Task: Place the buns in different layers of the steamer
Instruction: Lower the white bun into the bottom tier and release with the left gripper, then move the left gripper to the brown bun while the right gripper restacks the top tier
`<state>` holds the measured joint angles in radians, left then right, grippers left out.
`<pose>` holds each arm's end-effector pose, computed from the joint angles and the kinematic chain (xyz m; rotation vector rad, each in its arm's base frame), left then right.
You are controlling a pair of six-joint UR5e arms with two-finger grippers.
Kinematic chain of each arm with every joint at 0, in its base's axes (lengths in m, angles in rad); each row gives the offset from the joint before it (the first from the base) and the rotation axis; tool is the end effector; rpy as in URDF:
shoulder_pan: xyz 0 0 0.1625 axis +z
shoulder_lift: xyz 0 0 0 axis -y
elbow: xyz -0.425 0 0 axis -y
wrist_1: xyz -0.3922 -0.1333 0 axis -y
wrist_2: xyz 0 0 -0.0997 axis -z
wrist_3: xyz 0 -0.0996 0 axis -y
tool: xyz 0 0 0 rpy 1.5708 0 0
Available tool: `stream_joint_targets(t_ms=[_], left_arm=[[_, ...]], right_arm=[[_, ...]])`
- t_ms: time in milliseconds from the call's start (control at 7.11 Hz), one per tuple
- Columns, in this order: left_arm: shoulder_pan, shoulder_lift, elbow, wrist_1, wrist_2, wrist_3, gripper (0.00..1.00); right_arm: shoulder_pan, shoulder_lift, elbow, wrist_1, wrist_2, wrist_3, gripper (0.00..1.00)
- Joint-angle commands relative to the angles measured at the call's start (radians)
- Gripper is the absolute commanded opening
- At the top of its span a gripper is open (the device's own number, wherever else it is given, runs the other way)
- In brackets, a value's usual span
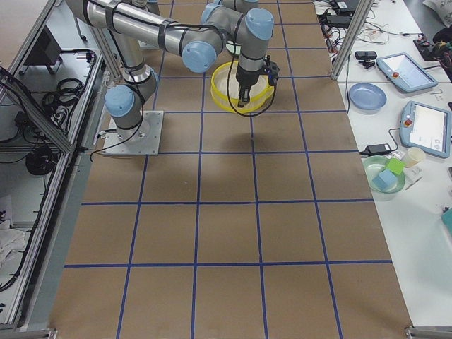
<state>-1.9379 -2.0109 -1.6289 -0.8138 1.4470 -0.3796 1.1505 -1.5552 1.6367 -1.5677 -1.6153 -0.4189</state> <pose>-0.3682 -0.5519 0.2896 -0.0053 -2.9189 0.2877 -0.0817 -0.4985 0.4479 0.0008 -3.1319 -0.1494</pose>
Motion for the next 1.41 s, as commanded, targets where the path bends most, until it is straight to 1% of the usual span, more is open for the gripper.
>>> stream_joint_targets(t_ms=[0, 141, 281, 422, 563, 704, 844, 985, 1126, 1266], left_arm=[[0.097, 0.078, -0.005, -0.153, 0.016, 0.121, 1.0], [0.144, 0.108, -0.005, -0.276, 0.118, 0.263, 1.0], [0.221, 0.126, -0.006, -0.348, 0.14, 0.313, 1.0], [0.285, 0.133, -0.026, -0.381, 0.139, 0.317, 1.0], [0.333, 0.136, -0.082, -0.378, 0.136, 0.364, 1.0], [0.38, 0.129, -0.107, -0.372, 0.133, 0.405, 1.0], [0.396, 0.111, -0.108, -0.355, 0.13, 0.403, 1.0], [0.398, 0.089, -0.111, -0.309, 0.133, 0.406, 1.0], [0.398, 0.071, -0.115, -0.303, 0.131, 0.394, 1.0], [0.398, 0.054, -0.121, -0.3, 0.127, 0.389, 1.0]], right_arm=[[0.0, 0.001, 0.0, 0.0, -0.001, 0.0, 0.0], [0.0, 0.0, 0.0, 0.0, 0.002, 0.002, 0.0], [0.002, 0.0, 0.0, 0.0, 0.002, 0.002, 0.0], [0.002, 0.0, 0.002, 0.0, 0.003, 0.003, 0.0], [0.005, -0.003, 0.002, 0.006, 0.006, 0.018, 0.0], [0.018, 0.004, 0.003, 0.008, 0.011, 0.069, 0.0], [0.061, 0.016, 0.003, 0.003, 0.044, 0.171, 0.0], [0.151, 0.042, -0.003, -0.011, 0.052, 0.275, 0.0], [0.237, 0.079, -0.008, -0.037, 0.055, 0.405, 0.0], [0.35, 0.119, -0.008, -0.125, 0.055, 0.539, 0.0]])
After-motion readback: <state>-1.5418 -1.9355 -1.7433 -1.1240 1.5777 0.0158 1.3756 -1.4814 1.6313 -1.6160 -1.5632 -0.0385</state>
